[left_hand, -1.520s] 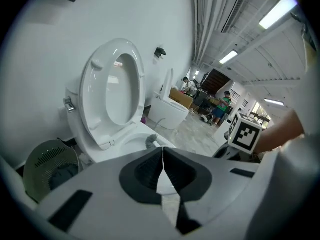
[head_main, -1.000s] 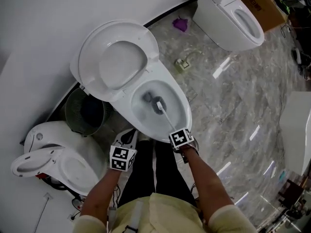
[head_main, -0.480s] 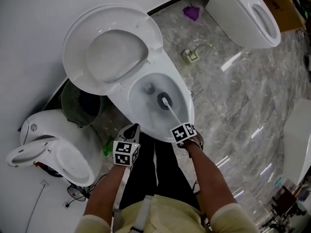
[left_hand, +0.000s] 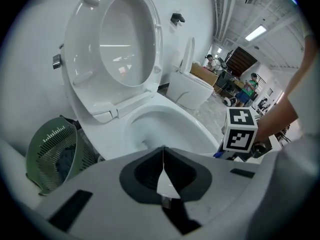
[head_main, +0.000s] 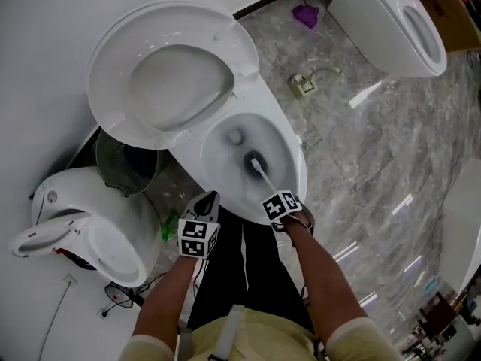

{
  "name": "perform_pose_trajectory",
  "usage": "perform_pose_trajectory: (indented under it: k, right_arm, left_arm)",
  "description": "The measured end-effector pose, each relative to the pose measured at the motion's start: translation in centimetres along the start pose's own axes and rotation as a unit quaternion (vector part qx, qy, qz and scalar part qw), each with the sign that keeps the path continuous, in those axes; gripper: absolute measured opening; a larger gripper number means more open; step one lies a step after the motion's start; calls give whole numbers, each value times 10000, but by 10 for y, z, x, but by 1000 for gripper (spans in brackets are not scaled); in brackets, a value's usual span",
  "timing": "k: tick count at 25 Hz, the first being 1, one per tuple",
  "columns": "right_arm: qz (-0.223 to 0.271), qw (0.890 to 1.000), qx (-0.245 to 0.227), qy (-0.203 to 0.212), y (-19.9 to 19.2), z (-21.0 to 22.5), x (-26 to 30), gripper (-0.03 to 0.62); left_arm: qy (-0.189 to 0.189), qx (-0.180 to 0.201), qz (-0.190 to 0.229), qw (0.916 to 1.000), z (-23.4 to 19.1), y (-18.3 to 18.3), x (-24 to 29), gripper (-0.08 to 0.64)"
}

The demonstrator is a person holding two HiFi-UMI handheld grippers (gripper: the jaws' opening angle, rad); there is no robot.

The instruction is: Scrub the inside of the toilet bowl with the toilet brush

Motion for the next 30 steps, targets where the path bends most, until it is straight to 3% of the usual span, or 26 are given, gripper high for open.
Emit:
perform_pose_trajectory:
  k: [5, 10, 20, 30]
  right_arm:
    - [-257, 9976, 174, 615, 0, -21, 6, 34]
    - [-111, 9951, 117, 976, 10, -43, -1, 34]
    - [385, 9915, -258, 1219, 65, -77, -33, 34]
    - [715, 9926, -65, 984, 111, -56, -62, 34]
  left_arm:
    - [-72, 29, -30, 10000, 2, -1, 1, 15]
    - [-108, -86, -28, 9999, 0, -6, -1, 15]
    - [-135, -317, 27, 9994, -18, -12, -4, 15]
    - [-311, -530, 52, 9981, -31, -3, -7, 15]
Point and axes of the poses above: the fingertips, and each gripper's own axes: x forward along the fingers, z to its right, y out of its top, the point moved 2 cm from there along -x, backward along the fingers, and after that the axes turned 12 degrees about -z, right-handed, at the moved point
